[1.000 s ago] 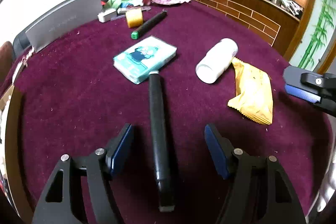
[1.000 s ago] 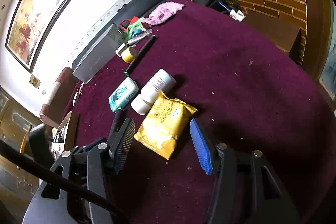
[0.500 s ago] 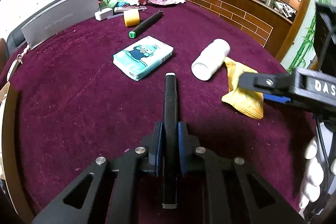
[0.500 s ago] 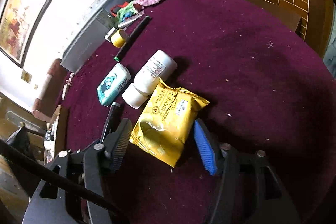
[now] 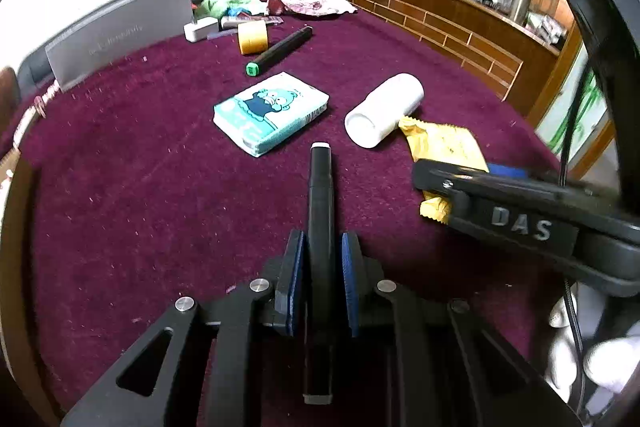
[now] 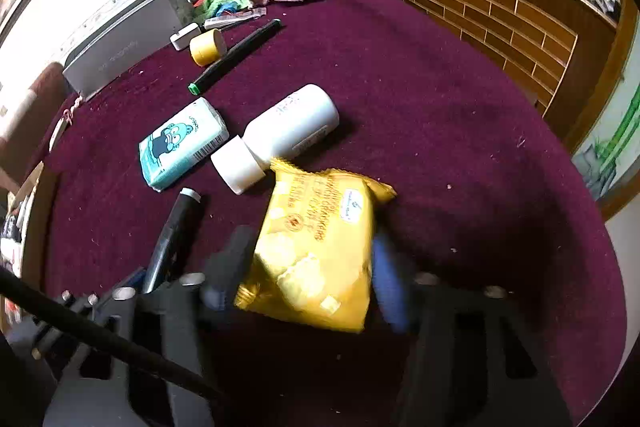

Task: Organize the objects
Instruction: 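Grasp the yellow cracker packet with the right tool, then carry the yellow packet into the box and open the right tool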

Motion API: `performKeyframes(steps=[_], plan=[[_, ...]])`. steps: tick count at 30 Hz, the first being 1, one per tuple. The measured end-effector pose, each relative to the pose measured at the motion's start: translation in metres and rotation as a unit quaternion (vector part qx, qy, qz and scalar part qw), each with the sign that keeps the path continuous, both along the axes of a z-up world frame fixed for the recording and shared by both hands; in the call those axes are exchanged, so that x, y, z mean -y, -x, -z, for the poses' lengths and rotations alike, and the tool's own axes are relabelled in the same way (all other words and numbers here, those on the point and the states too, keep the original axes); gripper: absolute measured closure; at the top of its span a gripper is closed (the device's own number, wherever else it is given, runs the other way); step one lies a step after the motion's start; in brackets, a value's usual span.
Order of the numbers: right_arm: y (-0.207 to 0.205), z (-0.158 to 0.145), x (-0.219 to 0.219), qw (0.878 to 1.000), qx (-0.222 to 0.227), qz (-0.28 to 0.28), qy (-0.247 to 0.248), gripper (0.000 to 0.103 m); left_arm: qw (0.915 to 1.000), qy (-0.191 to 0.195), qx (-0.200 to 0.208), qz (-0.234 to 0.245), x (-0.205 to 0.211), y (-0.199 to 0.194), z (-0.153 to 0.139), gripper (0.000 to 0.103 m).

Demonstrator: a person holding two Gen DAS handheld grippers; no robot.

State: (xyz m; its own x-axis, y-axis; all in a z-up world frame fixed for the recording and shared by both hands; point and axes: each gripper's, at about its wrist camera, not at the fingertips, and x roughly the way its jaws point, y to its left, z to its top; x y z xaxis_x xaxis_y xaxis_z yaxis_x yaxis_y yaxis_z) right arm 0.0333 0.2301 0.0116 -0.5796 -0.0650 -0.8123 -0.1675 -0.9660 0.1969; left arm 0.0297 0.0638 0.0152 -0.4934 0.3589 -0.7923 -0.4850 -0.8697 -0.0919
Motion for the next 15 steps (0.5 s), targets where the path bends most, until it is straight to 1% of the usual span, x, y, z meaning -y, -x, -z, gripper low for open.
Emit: performKeyframes(steps=[1,3,11,15], plan=[[-0.003,0.0,-0.004,1.0,-0.001,-0.001,0.008,0.055,1.0,-0.003,0.004,-0.001,0.003,0.0,-0.001,0.092],[-0.008,-0.001,-0.009,1.0,-0.001,-0.002,0.022,0.057,0.9999,-0.01,0.008,-0.006,0.008,-0.004,-0.002,0.092],[-0.026,-0.01,-0.009,0.999,-0.018,-0.007,0.047,0.057,0.9983,-0.051,-0.017,-0.022,0.032,-0.025,-0.022,0.092],[-0.032,-0.023,-0.002,0.998,-0.035,-0.017,0.053,0.057,0.9963,-0.073,-0.026,-0.037,0.05,-0.033,-0.033,0.092]])
